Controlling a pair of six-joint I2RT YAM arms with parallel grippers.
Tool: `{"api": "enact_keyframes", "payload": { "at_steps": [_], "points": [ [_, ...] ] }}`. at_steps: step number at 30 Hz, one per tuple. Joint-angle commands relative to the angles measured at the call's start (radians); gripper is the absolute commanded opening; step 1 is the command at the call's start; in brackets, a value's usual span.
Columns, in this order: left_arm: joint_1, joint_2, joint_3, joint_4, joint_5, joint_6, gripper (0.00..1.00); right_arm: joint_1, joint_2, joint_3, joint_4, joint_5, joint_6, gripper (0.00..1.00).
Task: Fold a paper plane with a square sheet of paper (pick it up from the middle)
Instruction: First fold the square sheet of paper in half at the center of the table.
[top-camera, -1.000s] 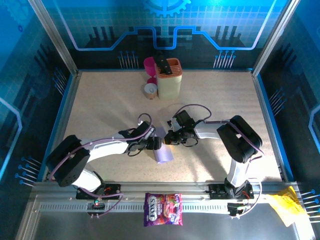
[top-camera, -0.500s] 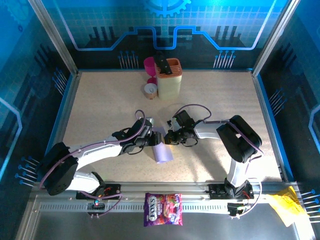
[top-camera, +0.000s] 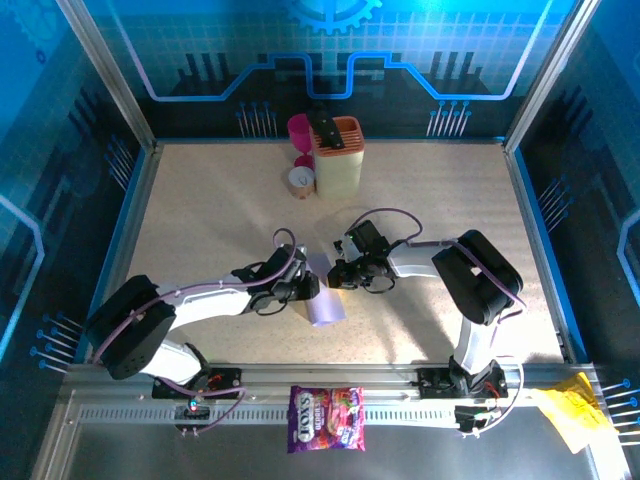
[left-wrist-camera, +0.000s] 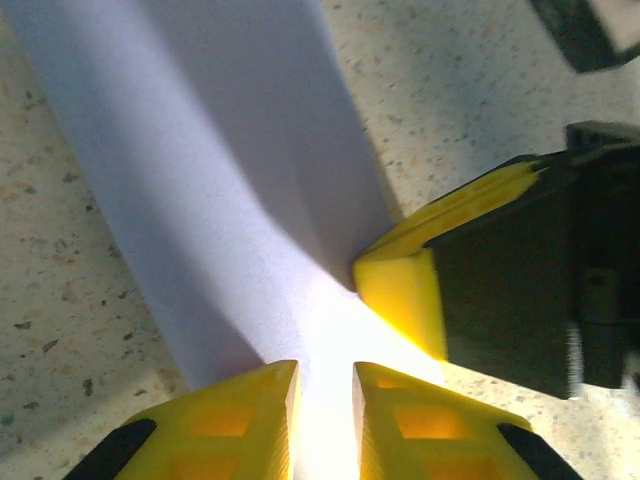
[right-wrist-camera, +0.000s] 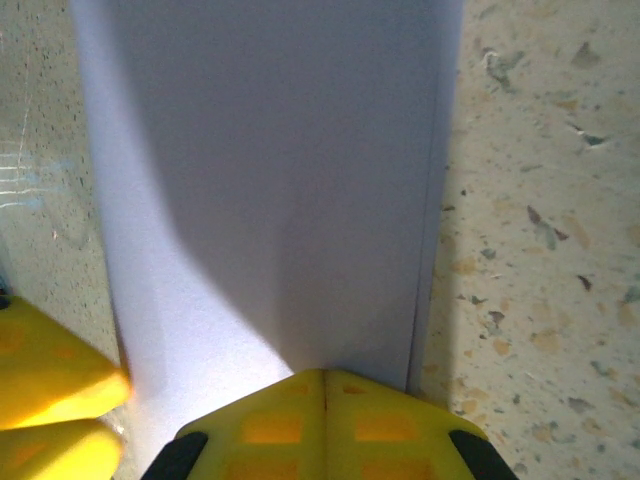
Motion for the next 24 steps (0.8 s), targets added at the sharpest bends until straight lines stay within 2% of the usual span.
{"api": "enact_keyframes", "payload": {
  "at_steps": [1, 13, 19, 24],
  "points": [
    [0.004, 0.027, -0.027, 0.029, -0.022, 0.005, 0.23, 0.009, 0.064, -0.029, -0.061, 0.106, 0.009, 0.0],
    [0.004, 0.071, -0.064, 0.047, -0.052, 0.015, 0.22, 0.009, 0.072, -0.033, -0.057, 0.108, 0.014, 0.0],
    [0.007, -0.027, -0.025, 0.0, -0.054, 0.032, 0.26, 0.009, 0.073, -0.037, -0.059, 0.114, 0.012, 0.0],
    [0.043, -0.063, 0.009, -0.008, -0.036, 0.061, 0.27, 0.007, 0.076, -0.042, -0.058, 0.119, 0.01, 0.0]
  ]
}}
